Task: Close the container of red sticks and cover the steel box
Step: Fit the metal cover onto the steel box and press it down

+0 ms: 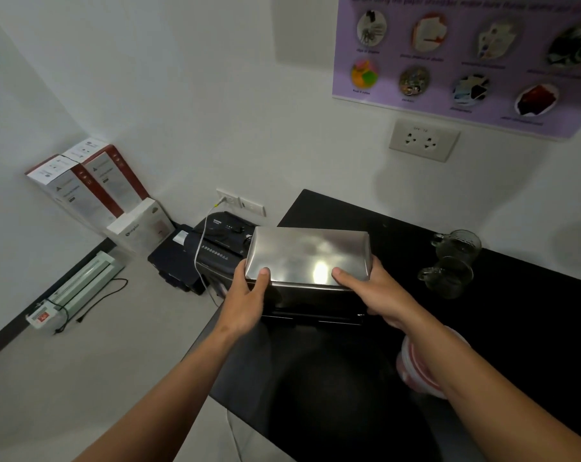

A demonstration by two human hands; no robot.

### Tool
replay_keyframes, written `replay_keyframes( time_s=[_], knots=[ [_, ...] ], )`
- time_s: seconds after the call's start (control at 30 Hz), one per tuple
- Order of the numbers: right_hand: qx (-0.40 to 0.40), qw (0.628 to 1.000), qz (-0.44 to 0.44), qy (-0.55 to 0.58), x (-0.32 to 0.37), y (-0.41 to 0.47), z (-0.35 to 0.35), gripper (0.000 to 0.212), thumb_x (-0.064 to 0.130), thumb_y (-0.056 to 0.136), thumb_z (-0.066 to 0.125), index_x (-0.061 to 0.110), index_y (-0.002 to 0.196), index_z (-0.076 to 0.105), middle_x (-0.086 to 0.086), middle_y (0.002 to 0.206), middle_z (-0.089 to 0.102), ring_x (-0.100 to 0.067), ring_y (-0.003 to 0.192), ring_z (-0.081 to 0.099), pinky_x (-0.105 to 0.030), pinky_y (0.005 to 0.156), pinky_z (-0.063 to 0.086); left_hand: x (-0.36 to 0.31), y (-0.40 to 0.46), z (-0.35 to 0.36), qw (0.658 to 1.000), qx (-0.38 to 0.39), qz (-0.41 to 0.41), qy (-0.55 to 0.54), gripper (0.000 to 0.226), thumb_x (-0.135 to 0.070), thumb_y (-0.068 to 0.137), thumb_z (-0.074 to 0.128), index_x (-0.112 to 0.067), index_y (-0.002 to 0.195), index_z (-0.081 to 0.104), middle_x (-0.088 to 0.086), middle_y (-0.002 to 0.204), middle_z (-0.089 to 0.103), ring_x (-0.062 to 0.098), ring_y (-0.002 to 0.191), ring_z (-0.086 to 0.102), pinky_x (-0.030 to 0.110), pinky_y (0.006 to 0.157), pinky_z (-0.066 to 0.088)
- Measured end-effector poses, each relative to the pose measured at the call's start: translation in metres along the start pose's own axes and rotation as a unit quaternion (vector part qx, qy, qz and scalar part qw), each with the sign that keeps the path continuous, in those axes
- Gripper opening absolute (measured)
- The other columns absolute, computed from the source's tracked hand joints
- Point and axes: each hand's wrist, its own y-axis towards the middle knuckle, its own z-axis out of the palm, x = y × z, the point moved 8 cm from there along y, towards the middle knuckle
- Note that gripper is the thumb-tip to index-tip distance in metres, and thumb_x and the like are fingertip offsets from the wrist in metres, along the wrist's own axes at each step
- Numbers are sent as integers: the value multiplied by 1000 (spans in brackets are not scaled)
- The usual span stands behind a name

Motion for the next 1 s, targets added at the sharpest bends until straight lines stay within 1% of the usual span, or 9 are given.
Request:
replay_keyframes(
  time_s=[0.17,0.27,0.4,0.5,0.6,0.7,0.77,0.87,1.0],
  knots=[
    [24,1000,16,5,-6,-2,2,93,60,78,81,44,151,26,17,135,57,-8,112,59,-47,80,59,1,0,0,1000,-19,14,8,59,-49,104,55,-30,157,38,-10,139,65,13,130,61,40,115,46],
    [21,999,7,23,-6,2,3,87,51,82,82,40,151,31,16,133,60,-6,110,61,-35,77,55,3,3,1,1000,-23,19,7,57,-48,105,55,-31,157,38,-12,138,65,8,127,62,36,111,49],
    [6,999,-5,37,-8,11,2,87,42,85,82,32,154,31,13,131,62,-5,112,61,-30,85,52,3,15,0,999,-19,27,17,45,-47,105,56,-40,148,44,-32,121,68,-22,107,61,11,91,48],
    [-5,999,-1,43,-7,19,0,88,44,84,83,33,153,30,19,123,62,-1,103,63,-23,73,50,-2,27,1,999,-20,32,22,45,-48,105,56,-41,148,43,-38,116,66,-30,102,57,1,81,43],
    [-22,998,-3,52,-6,26,-3,88,48,82,83,35,152,30,23,120,61,1,102,62,-23,71,50,-13,42,4,999,-7,42,26,47,-47,106,55,-37,150,43,-27,124,67,-22,108,60,6,89,43],
    [-40,997,2,60,-4,36,-6,90,53,78,84,34,150,33,20,124,62,-5,110,62,-38,90,55,-26,58,5,998,9,56,23,42,-42,107,55,-35,147,49,-20,126,69,-10,115,61,23,100,47],
    [-50,997,9,62,-2,42,-8,94,60,73,83,35,149,33,20,124,61,-6,111,61,-47,100,53,-33,69,8,998,22,58,19,39,-39,108,55,-33,146,51,-17,127,70,-4,116,64,24,99,48],
    [-70,996,5,61,3,50,-12,98,66,65,82,37,146,35,18,125,61,-5,109,60,-49,103,52,-40,85,12,997,37,62,17,40,-37,108,55,-31,148,51,-12,130,71,4,121,65,30,106,48],
    [-104,992,8,66,10,61,-21,111,68,61,81,29,152,33,5,136,60,-21,124,60,-54,105,50,-48,107,20,996,55,70,27,45,-38,108,56,-28,151,48,-8,135,70,12,127,64,37,114,47]
  ],
)
